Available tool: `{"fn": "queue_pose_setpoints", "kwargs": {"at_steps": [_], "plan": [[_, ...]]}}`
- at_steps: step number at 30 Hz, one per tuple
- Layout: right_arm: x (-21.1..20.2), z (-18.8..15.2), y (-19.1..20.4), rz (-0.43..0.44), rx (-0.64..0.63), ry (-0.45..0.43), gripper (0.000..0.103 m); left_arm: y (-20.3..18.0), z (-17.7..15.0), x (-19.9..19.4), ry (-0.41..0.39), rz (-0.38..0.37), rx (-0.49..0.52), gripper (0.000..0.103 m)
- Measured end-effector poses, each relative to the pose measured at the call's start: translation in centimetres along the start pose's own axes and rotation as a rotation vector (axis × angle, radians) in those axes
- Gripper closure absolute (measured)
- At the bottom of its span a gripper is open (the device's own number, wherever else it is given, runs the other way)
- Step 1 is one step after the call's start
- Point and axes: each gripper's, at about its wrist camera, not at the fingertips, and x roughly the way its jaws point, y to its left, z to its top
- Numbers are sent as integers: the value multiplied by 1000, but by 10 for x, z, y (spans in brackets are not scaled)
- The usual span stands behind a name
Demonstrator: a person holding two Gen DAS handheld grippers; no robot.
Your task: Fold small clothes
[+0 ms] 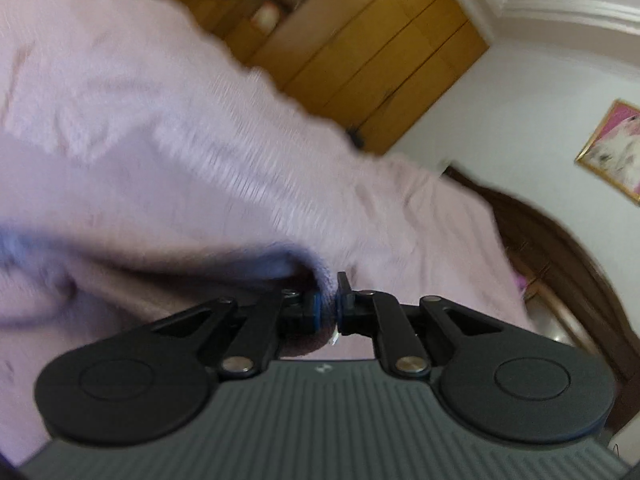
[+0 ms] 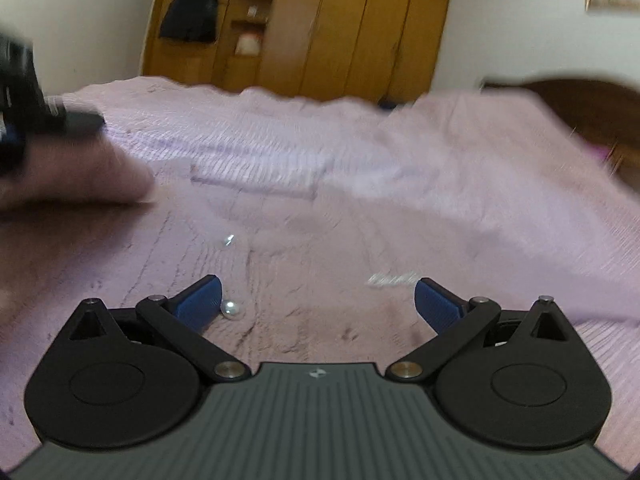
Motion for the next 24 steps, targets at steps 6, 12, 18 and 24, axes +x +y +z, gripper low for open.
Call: {"fn": "queue_pose_setpoints", "kwargs": {"at_steps": [6, 12, 18, 24], "plan": [[10, 5, -25, 81, 118, 67, 0, 2, 2, 13, 167, -112, 21, 41], [9, 1, -19, 78, 98, 52, 0, 20, 27, -41, -32, -144, 2, 40], [7, -1, -5, 53, 36, 30, 0, 51, 57, -97, -295, 359, 51, 27], [6, -2, 3, 38, -10, 14, 0, 107, 61, -100, -163, 509, -152, 25]]}}
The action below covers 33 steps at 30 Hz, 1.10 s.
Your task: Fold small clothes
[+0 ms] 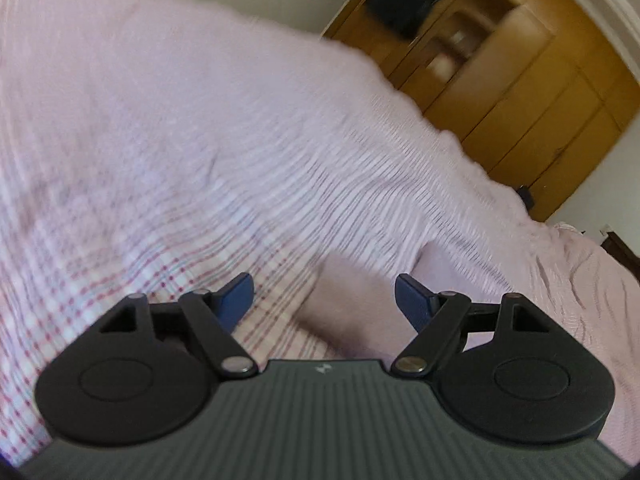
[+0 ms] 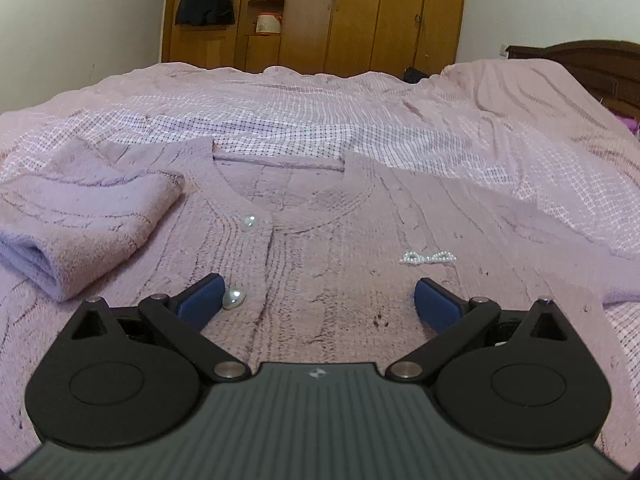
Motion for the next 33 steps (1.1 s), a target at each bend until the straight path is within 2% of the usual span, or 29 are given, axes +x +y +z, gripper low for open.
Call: {"fn": "queue_pose_setpoints", "kwargs": {"at_steps": [3, 4, 5, 7, 8, 9, 14, 16, 18, 22, 23, 25, 27, 28, 30, 32, 33], "plan": [[0, 0, 0, -1, -3, -1, 0, -6, -4, 2, 4, -15, 53, 25], [0, 0, 0, -1, -3, -1, 0, -10, -7, 6, 15, -44, 48, 30], [0, 0, 0, -1, -3, -1, 0, -15, -9, 11, 33, -81, 33, 37], [0, 0, 0, -3, -5, -2, 0, -21, -16, 20, 89, -124, 10, 76], [0, 0, 0, -3, -6, -2, 0, -26, -18, 26, 118, -116, 20, 84], [0, 0, 0, -3, -5, -2, 0, -30, -20, 32, 122, -97, 34, 87], [1, 1, -4, 21, 15, 13, 0, -64, -24, 33, -22, -6, 113, 90], [0, 1, -8, 38, 33, 15, 0, -94, -29, 26, -149, 29, 226, 90], [-1, 2, -13, 58, 54, 17, 0, -117, -37, 8, -235, -17, 308, 90], [-2, 2, -23, 103, 100, 25, 0, -152, -56, -10, -229, -290, 336, 90], [-3, 2, -27, 114, 115, 25, 0, -162, -62, -10, -225, -323, 359, 90], [-9, 2, -39, 121, 178, -3, 0, -181, -76, -11, -201, -369, 398, 90], [-21, 0, -57, 34, 266, -68, 0, -193, -85, -2, -170, -396, 406, 90], [-27, 1, -64, -27, 277, -90, 0, -198, -90, 0, -147, -425, 411, 90], [-34, 3, -79, -80, 262, -122, 0, -202, -103, 0, -98, -456, 418, 90], [-38, 3, -97, -77, 264, -124, 0, -209, -110, 13, -48, -491, 413, 90], [-39, 1, -107, -44, 269, -123, 0, -212, -116, 18, -11, -514, 410, 90]]}}
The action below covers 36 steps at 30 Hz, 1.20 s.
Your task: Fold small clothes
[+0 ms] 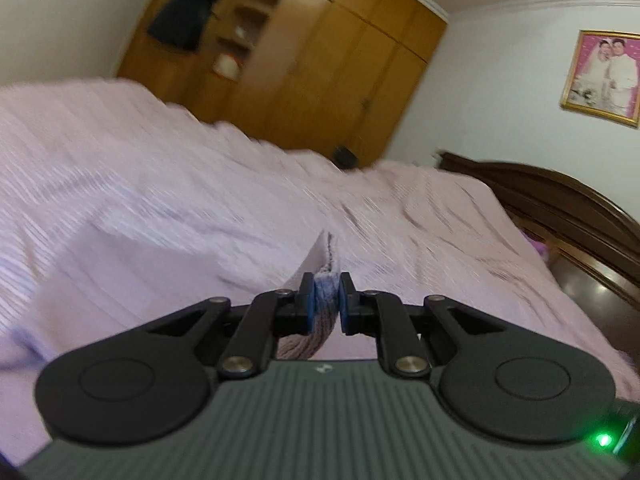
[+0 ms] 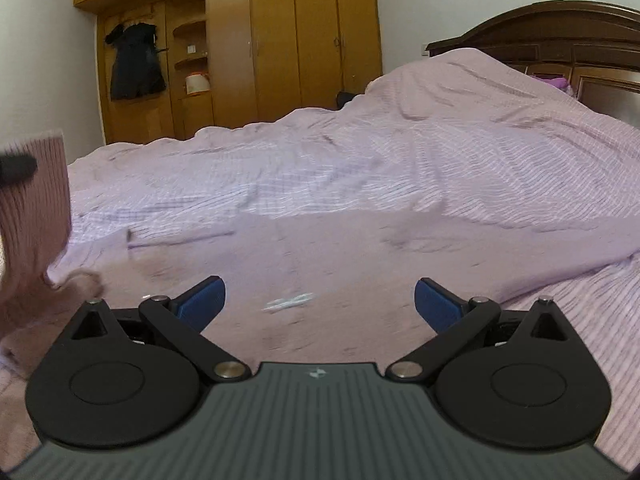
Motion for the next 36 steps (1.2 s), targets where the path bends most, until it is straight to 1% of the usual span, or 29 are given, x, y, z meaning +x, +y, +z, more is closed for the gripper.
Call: {"fn": "queue_pose_setpoints", "kwargs": {"at_steps": [1, 3, 4, 5, 6, 7, 8, 9, 10, 11, 12, 14, 15, 16, 18, 20, 22, 24, 25, 26, 28, 29, 30, 32, 33, 34, 35, 36], "plan": [[0, 0, -8, 28, 8, 10, 1, -6, -8, 3, 27, -23, -13, 90], [3, -1, -25, 58, 29, 63, 13, -4, -15, 15, 79, -60, -50, 89], [5, -1, -33, 62, 41, 95, 26, -3, -20, 21, 96, -71, -66, 89], [7, -3, -39, 65, 55, 120, 34, -1, -25, 28, 111, -84, -73, 89], [7, -4, -48, 59, 74, 133, 38, 0, -28, 34, 140, -114, -75, 88], [6, -6, -52, 45, 96, 133, 49, 2, -32, 40, 183, -152, -94, 87], [5, -5, -58, 35, 119, 133, 59, 4, -36, 43, 223, -178, -118, 82], [6, -4, -60, 34, 134, 139, 62, 6, -39, 46, 254, -190, -138, 66], [6, -2, -64, 46, 159, 147, 63, 6, -42, 49, 265, -193, -141, 41], [6, -1, -68, 61, 186, 151, 63, 6, -46, 46, 255, -200, -144, 31], [7, 1, -71, 83, 213, 156, 63, 8, -45, 44, 240, -218, -152, 24], [9, 4, -72, 122, 246, 170, 63, 11, -42, 41, 233, -269, -171, 24], [10, 5, -72, 145, 262, 180, 63, 12, -37, 39, 229, -276, -179, 24], [10, 6, -72, 162, 274, 186, 63, 14, -33, 36, 216, -262, -180, 24], [12, 7, -68, 224, 303, 216, 61, 16, -22, 27, 189, -198, -161, 24], [14, 8, -62, 286, 324, 237, 61, 22, -14, 21, 165, -77, -111, 24], [20, 8, -52, 312, 310, 246, 61, 32, -6, 19, 139, 90, -64, 24], [25, 7, -38, 286, 280, 252, 61, 42, 2, 15, 101, 320, -13, 25], [29, 6, -31, 268, 263, 256, 61, 49, 6, 13, 77, 419, 12, 25], [33, 4, -22, 248, 239, 254, 61, 60, 11, 11, 54, 487, 22, 25], [38, 1, -7, 227, 194, 247, 61, 80, 21, 6, 32, 548, -22, 26], [39, 0, 0, 217, 167, 244, 62, 92, 25, 3, 25, 562, -68, 27], [38, -1, 6, 209, 140, 238, 65, 106, 29, -3, 20, 561, -128, 31], [39, 2, 15, 227, 93, 222, 96, 129, 32, -11, 15, 540, -234, 41], [33, 5, 18, 220, 67, 182, 98, 139, 32, -12, 26, 536, -274, 53], [29, 10, 18, 232, 52, 143, 98, 148, 31, -14, 40, 535, -301, 62], [25, 15, 18, 243, 43, 106, 99, 155, 30, -14, 52, 527, -323, 65], [20, 21, 18, 250, 33, 64, 99, 160, 27, -18, 57, 514, -332, 70]]}}
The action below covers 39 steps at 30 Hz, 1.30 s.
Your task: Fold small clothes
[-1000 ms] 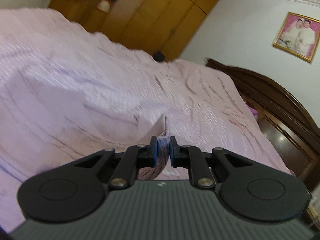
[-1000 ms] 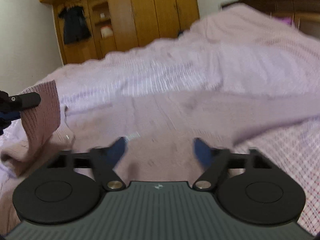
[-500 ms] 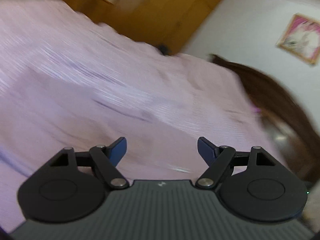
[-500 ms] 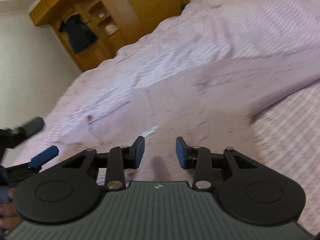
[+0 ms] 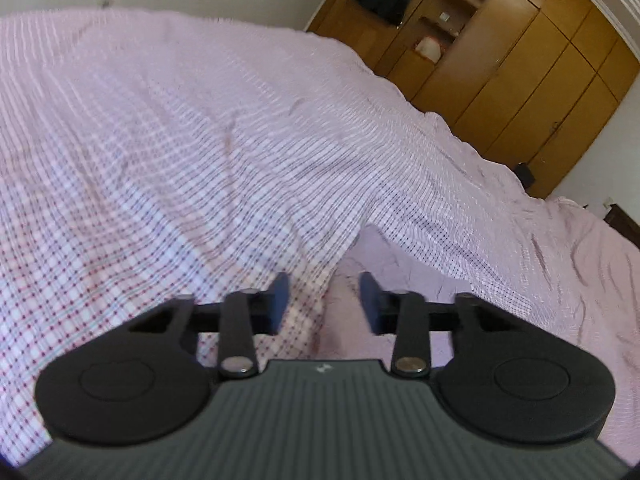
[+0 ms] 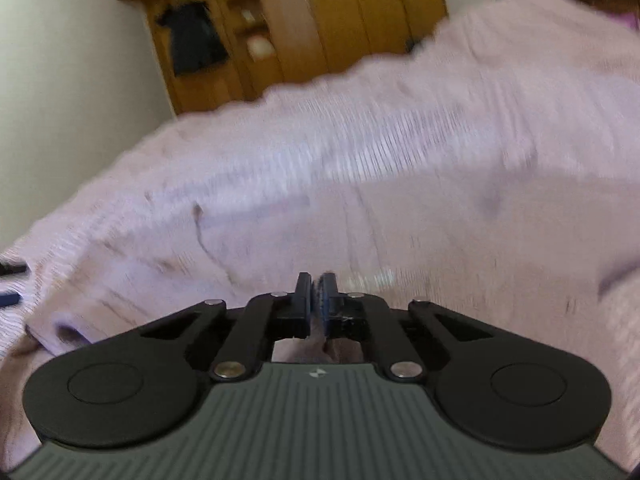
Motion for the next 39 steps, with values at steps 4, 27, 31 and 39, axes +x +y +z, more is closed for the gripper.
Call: {"fn": "queue_pose_setpoints", "kwargs": {"at_steps": [4, 27, 31, 39], "plan": [[-26, 24, -6, 13, -50, -185, 99, -7, -3, 3, 26, -47, 81, 77], [5, 14, -144, -52, 356, 151, 90, -75, -60, 41, 47, 100, 329, 81], [7, 10, -132, 16, 292, 175, 83, -84, -63, 35, 70, 12, 331, 81], [17, -3, -102, -37, 128, 182, 97, -109, -85, 30, 86, -79, 416, 80]]}}
